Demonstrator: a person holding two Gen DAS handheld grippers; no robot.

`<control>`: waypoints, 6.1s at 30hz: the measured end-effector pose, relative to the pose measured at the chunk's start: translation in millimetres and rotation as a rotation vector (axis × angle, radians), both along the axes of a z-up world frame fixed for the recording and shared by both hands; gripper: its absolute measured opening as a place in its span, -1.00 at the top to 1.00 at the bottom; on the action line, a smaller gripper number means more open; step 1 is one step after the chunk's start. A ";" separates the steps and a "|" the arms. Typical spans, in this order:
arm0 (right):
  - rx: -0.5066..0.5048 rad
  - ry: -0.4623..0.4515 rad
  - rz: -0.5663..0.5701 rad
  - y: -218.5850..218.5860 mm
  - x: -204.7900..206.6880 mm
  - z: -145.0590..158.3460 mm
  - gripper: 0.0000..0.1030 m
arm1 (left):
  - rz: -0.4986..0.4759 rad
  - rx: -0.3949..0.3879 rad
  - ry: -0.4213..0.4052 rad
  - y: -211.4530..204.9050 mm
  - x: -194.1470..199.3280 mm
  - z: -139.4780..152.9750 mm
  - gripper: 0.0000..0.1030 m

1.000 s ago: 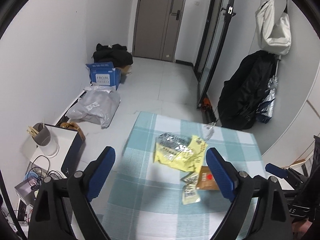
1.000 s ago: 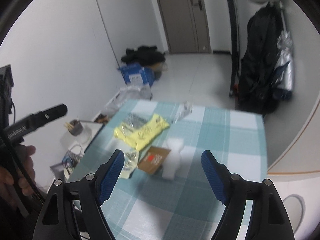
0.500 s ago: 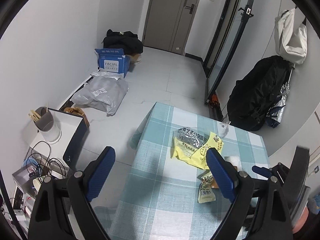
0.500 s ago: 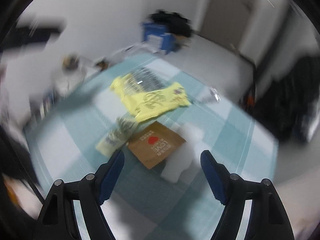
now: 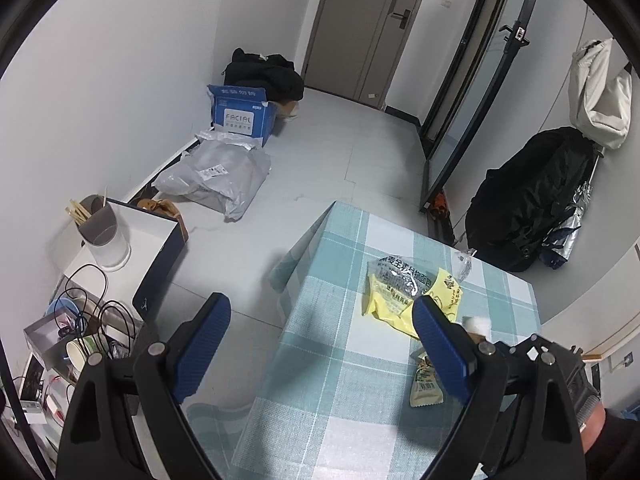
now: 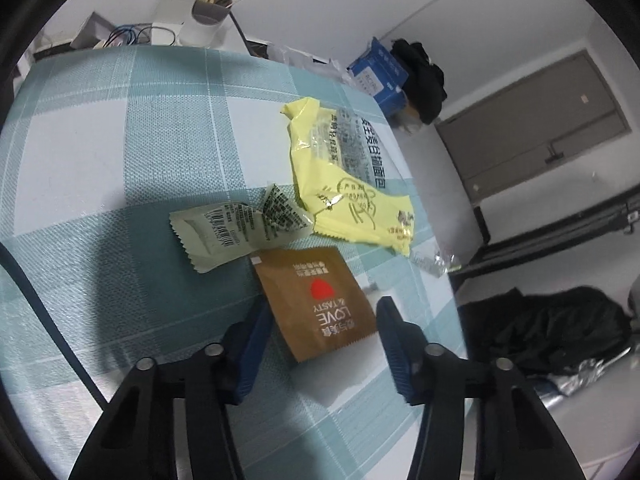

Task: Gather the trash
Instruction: 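Grasp the brown 'LOVE' packet with the right tool, then grasp the pale barcode snack packet with the left tool while the right holds the brown packet, then carry both held packets toward the white trash bin, then open both tools over the bin to drop the two packets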

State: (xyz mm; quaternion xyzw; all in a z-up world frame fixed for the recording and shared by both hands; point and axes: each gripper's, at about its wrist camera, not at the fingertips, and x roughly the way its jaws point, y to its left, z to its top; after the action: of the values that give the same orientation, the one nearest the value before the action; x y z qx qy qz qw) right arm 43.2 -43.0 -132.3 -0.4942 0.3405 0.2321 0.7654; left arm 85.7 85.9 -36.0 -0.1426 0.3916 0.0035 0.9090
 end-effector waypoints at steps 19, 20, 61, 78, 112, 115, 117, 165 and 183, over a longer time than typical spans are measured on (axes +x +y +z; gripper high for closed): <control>0.017 -0.127 0.117 5.2 -18.2 13.0 0.98 | 0.007 0.015 0.005 1.7 1.9 -2.2 -0.75; 0.032 -0.123 0.111 5.2 -19.4 16.5 0.99 | 0.007 0.019 0.005 0.9 2.0 -2.4 -0.75; 1.014 0.471 -0.573 -158.6 -3.2 60.5 0.99 | -0.210 0.125 0.241 -108.5 31.4 -53.2 -0.75; 1.039 0.463 -0.556 -178.5 -8.2 68.7 0.99 | -0.292 0.150 0.309 -130.0 38.0 -74.4 0.01; 1.040 0.418 -0.559 -171.7 -19.5 81.6 0.99 | -0.275 -0.058 0.246 -95.0 5.2 -44.1 0.59; 1.043 0.420 -0.568 -171.1 -21.6 81.7 0.99 | -0.277 -0.058 0.236 -95.1 2.6 -40.8 0.59; 1.043 0.422 -0.575 -170.9 -22.0 81.6 0.99 | -0.285 -0.059 0.231 -96.4 0.4 -38.2 0.59; 1.235 -0.010 -0.790 -404.8 -72.1 222.8 0.99 | -0.729 -0.096 -0.056 -339.7 -11.8 91.3 0.59; 1.263 -0.063 -1.120 -545.2 -115.9 153.0 0.99 | -0.965 -0.064 0.074 -502.1 -17.7 36.6 0.59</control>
State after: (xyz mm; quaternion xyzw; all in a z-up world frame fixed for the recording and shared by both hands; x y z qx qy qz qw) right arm -72.7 -588.2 20.7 0.2621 0.3197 -0.0486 0.9092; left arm 68.0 -416.2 0.6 0.0277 0.4451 -0.4256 0.7874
